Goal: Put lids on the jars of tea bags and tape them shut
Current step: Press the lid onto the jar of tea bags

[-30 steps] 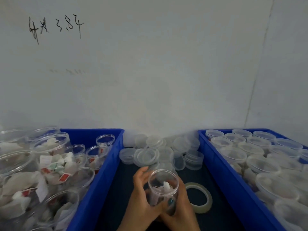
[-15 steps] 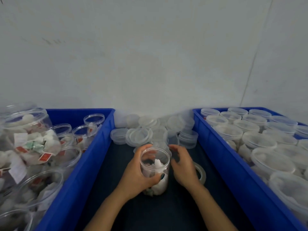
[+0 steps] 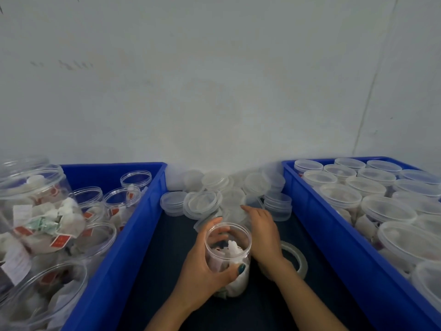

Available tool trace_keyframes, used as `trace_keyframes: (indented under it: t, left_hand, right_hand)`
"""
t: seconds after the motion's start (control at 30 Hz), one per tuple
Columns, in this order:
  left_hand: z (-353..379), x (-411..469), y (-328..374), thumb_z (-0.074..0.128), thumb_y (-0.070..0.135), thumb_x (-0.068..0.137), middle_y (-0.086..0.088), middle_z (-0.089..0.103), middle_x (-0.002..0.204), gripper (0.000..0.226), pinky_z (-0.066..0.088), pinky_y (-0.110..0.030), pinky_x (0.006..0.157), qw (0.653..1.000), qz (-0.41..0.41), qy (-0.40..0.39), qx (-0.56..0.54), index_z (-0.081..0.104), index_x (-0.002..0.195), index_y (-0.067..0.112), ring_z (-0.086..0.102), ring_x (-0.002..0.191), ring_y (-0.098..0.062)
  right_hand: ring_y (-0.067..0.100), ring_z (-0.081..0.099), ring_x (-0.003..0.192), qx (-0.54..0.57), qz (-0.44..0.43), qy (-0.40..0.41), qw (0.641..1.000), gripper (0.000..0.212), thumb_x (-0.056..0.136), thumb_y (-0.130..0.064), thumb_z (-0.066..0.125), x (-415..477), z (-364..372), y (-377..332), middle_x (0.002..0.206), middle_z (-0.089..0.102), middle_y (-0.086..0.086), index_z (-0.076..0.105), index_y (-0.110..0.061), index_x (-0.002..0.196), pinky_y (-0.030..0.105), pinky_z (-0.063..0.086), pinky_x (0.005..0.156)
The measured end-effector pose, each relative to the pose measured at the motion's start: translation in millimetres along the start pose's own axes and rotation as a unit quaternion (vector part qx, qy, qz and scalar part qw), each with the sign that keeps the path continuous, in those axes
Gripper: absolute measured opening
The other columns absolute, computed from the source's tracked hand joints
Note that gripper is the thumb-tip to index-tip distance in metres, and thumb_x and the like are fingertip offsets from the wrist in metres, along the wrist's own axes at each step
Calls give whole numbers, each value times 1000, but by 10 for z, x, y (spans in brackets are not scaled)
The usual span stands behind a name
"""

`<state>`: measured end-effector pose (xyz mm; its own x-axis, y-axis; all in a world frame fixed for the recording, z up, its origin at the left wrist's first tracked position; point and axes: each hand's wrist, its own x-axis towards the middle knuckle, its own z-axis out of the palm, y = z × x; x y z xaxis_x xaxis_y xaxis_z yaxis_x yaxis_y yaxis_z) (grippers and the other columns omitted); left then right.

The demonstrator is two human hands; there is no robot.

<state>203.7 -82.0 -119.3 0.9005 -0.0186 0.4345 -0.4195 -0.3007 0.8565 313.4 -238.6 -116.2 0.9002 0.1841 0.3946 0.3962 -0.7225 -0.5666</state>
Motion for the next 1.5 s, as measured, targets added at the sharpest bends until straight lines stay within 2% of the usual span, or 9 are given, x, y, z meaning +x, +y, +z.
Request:
trace_keyframes:
  t: [0.17,0.3,0.6,0.77,0.9,1.0,1.13,1.3,1.5]
  left_hand:
    - [-7,-9,2,87,42,71,10,56,141,93,46,-23,105,1000,-11,-10,-8,34,148,34,52,133,-12]
    - [-7,-23,17,87,46,71,14,56,140,94,45,-19,103,1000,-22,-11,-12,33,148,39,51,133,-7]
    - [-9,-31,0,78,33,74,40,48,131,91,45,-14,99,998,-40,26,-43,26,147,45,49,129,5]
    - [27,-57,90,75,72,71,34,46,140,99,46,-20,103,998,-12,27,-55,21,151,49,49,132,0]
    - [-1,-86,78,78,63,75,20,45,150,91,43,-35,111,998,-3,8,-62,27,149,53,45,139,-6]
    - [-15,-87,82,80,60,74,18,50,147,85,46,-35,110,997,-7,17,-71,35,146,53,48,136,-7]
    - [-1,-81,120,84,53,73,18,56,141,78,47,-21,104,997,-3,57,-59,45,140,50,53,131,-5]
    - [13,-114,223,82,56,68,14,57,130,77,47,-15,95,993,31,111,22,51,135,36,55,125,-7]
    - [17,-146,331,78,60,61,16,44,117,61,45,-10,88,982,48,167,72,63,119,49,52,114,-3]
  right_hand:
    - [2,58,116,319,72,80,942,63,74,-51,77,-243,-319,-83,138,48,0,52,-35,130,23,53,95]
    - [-4,61,115,483,0,52,874,69,76,-67,72,-448,-564,-267,138,56,-7,56,-33,134,10,50,85]
    - [7,54,125,277,-115,-83,950,78,72,-53,80,-636,-549,-352,123,51,-21,51,-35,142,27,47,106]
    - [6,52,130,295,-97,-119,943,86,73,-50,83,-637,-542,-312,131,50,-22,43,-38,147,23,45,107]
    - [5,47,137,371,-43,-227,900,97,72,-27,86,-632,-535,-235,148,47,-16,31,-41,151,31,44,111]
    - [5,55,130,359,-44,-274,891,93,72,-8,86,-655,-490,-231,136,58,-19,36,-38,145,22,49,101]
    - [3,59,123,374,-36,-208,903,83,70,-12,87,-714,-359,-294,130,63,-21,46,-33,139,14,50,94]
    - [6,60,123,378,-54,-146,913,78,72,-13,88,-775,-276,-341,130,64,-16,50,-38,136,20,51,96]
    - [11,58,126,322,-95,-53,941,86,69,-33,91,-805,-214,-436,135,56,-14,46,-44,140,35,55,97]
